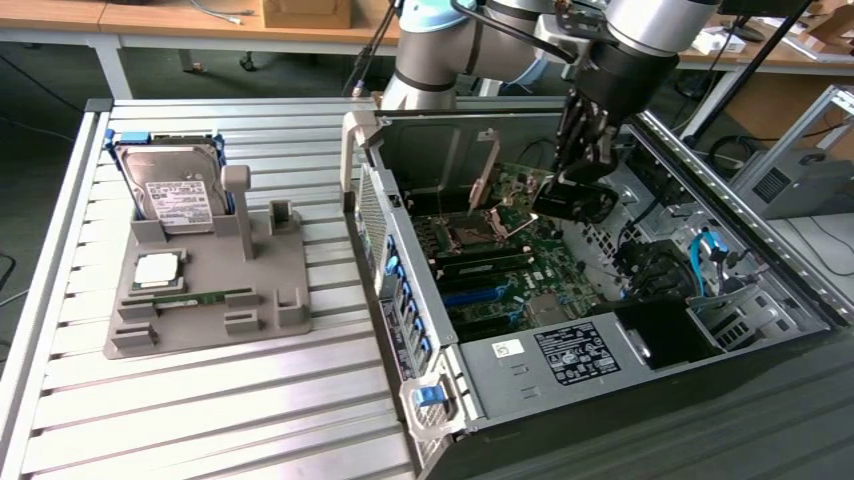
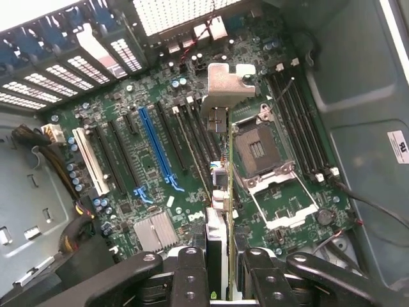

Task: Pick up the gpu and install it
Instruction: 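Insert the gpu into the slot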

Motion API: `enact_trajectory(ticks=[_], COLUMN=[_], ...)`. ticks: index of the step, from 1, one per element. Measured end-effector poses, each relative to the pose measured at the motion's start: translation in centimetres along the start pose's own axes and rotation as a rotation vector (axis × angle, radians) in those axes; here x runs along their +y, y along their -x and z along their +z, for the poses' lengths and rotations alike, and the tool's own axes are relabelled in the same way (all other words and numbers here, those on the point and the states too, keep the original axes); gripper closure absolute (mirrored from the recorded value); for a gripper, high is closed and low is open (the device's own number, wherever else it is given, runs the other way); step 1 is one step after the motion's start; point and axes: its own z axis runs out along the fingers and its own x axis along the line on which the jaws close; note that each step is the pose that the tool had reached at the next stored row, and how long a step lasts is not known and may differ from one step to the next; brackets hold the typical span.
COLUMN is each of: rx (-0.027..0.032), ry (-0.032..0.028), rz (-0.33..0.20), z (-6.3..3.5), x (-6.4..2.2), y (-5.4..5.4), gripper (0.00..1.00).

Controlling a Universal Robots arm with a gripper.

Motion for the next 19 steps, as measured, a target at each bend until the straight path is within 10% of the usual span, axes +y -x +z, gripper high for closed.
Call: enact_trajectory(ticks=[19], rx=[0.0036], ry=[0.0028], rz=[-0.114], z=[0.0], x=[0.0], y=[0.0], gripper=[0.73])
